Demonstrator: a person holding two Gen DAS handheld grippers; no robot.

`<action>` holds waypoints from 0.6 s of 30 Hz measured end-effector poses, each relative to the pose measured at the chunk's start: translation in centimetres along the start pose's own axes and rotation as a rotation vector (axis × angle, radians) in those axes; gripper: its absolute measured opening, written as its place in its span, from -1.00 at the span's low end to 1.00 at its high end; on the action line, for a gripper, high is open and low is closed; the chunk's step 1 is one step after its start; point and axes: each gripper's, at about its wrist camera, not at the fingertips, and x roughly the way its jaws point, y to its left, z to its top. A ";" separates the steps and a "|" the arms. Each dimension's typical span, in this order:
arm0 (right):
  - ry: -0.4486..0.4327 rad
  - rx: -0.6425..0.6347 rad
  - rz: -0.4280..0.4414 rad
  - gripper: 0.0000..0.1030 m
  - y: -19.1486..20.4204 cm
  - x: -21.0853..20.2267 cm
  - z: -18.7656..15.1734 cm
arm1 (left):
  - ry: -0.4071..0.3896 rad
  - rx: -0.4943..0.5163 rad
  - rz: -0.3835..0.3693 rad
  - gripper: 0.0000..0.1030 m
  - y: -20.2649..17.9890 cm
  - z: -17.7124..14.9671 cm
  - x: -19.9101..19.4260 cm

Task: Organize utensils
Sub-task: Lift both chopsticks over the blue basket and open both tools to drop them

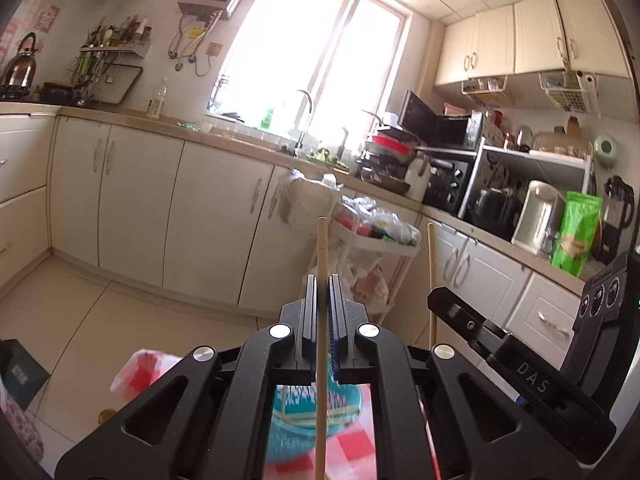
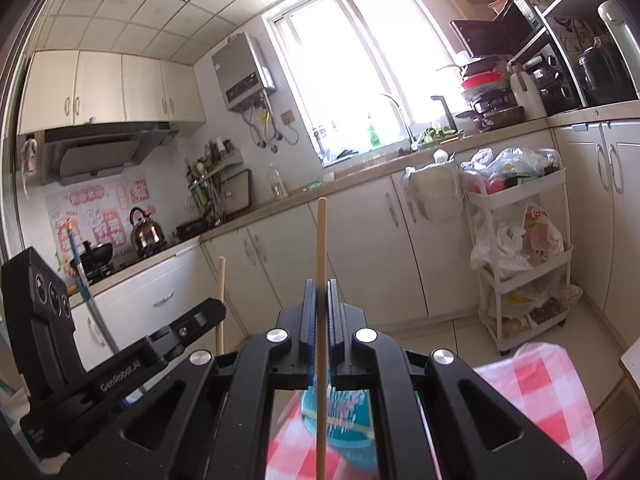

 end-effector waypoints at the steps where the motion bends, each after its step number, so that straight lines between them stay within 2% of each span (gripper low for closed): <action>1: -0.010 0.001 -0.007 -0.89 -0.3 1.0 0.3 | -0.014 -0.011 0.006 -0.90 0.2 0.3 1.0; 7: -0.012 0.016 -0.057 -0.89 -2.2 6.6 0.1 | -0.075 -0.055 0.057 -0.90 1.6 0.6 6.1; 11: 0.028 0.023 -0.079 -0.89 -3.5 9.8 -1.5 | -0.094 -0.065 0.105 -0.90 2.6 -0.5 8.8; 18: 0.145 0.024 -0.085 -0.87 -4.5 11.1 -5.2 | 0.003 -0.015 0.141 -0.90 2.9 -4.5 11.2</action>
